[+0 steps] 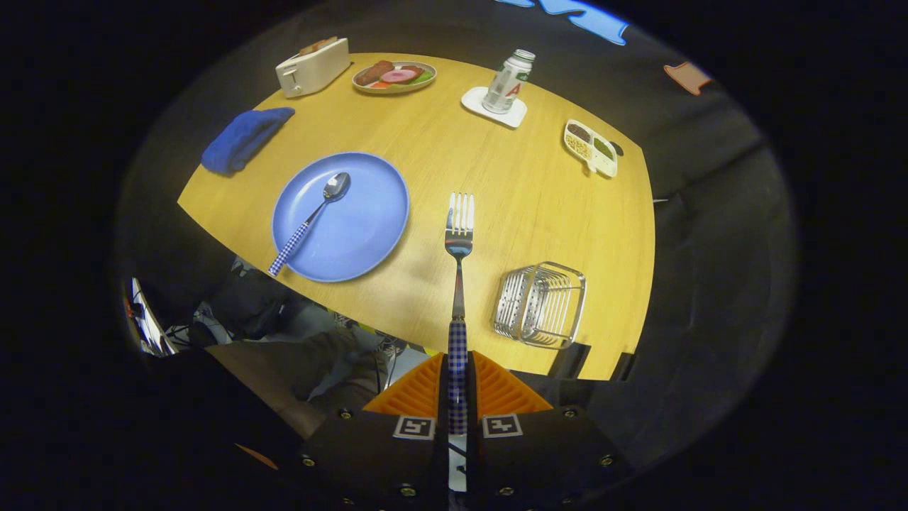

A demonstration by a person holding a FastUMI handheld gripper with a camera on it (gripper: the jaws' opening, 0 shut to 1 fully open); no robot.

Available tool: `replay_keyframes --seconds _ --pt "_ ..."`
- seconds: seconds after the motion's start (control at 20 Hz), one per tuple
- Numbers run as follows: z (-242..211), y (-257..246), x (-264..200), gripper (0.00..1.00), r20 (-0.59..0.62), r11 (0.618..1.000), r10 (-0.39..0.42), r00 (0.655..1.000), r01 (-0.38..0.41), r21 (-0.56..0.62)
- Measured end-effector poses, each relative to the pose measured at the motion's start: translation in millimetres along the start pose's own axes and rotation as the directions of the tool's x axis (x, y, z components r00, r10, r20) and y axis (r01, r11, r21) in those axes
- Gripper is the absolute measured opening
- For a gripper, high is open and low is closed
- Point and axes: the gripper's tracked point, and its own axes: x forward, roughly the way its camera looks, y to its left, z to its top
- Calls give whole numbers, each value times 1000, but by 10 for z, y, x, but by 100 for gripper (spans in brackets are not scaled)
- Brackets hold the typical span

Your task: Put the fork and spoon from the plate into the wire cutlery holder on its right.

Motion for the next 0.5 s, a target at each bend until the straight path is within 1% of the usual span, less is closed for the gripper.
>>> replay_keyframes --seconds 0.25,0.4,0.5 --pt "-299 -321 -104 10 -47 999 -43 998 44 17" --pt "-484 -477 -116 10 -104 999 -50 993 51 7" --pt "-523 -620 -117 10 -119 997 -68 991 70 13"
